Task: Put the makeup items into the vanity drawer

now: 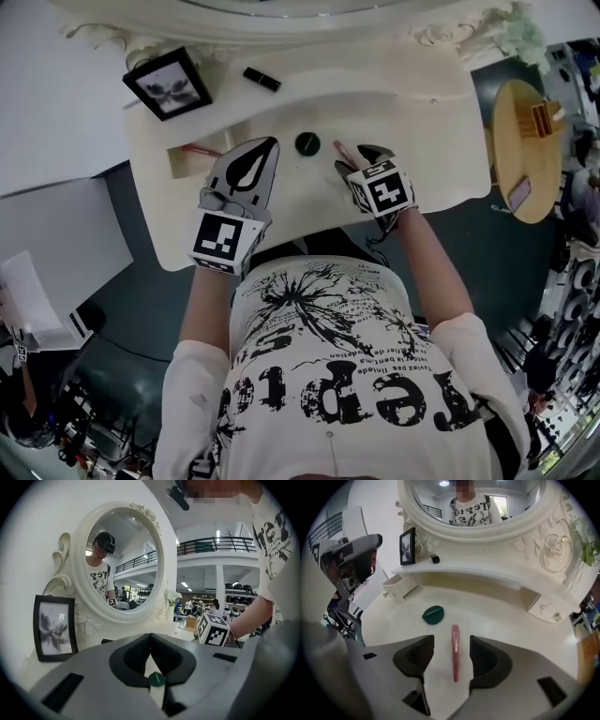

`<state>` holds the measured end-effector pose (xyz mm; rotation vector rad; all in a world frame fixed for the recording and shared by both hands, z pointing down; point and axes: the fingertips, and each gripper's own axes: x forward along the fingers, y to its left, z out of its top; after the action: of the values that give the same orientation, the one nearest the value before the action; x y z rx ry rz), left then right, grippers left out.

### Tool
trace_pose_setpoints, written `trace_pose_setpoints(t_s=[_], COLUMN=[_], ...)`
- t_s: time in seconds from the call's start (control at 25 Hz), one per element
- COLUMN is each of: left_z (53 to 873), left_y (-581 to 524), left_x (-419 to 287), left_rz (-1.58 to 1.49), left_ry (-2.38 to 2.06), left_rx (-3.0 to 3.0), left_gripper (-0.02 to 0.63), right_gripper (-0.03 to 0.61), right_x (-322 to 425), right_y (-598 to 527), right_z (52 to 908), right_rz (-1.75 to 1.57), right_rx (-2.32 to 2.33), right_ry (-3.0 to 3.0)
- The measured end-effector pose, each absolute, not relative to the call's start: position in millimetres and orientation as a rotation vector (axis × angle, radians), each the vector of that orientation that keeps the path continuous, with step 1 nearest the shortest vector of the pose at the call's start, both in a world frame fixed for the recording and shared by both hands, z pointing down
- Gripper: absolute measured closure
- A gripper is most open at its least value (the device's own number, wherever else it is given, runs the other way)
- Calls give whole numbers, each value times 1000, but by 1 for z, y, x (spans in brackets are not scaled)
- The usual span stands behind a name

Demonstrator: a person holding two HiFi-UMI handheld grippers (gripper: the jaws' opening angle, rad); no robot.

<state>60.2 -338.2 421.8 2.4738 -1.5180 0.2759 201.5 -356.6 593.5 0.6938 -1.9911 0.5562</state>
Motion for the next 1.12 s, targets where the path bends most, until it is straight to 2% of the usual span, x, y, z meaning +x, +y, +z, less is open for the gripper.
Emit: trace_pose_setpoints(t_s=[0.28,0.4,0.8,1.12], left_z=[439,441,423,399], left_y=[-340,-339,-328,-300], left_x=[77,79,54,-4], left_rz=[300,309,252,239], left_ry=[-1518,-1525,-1626,-1745], left_rx=[2432,2419,2400,2359], left_gripper=[601,601,601,601], right_gripper=[396,516,517,517], right_x=[215,222,191,95], right_y=[-357,-359,-360,-358], right_z=[625,628,587,522], right_rz=[642,615,607,456], right_rx=[692,708,638,497], right_ry=[-1937,-1911,-2009,-2177])
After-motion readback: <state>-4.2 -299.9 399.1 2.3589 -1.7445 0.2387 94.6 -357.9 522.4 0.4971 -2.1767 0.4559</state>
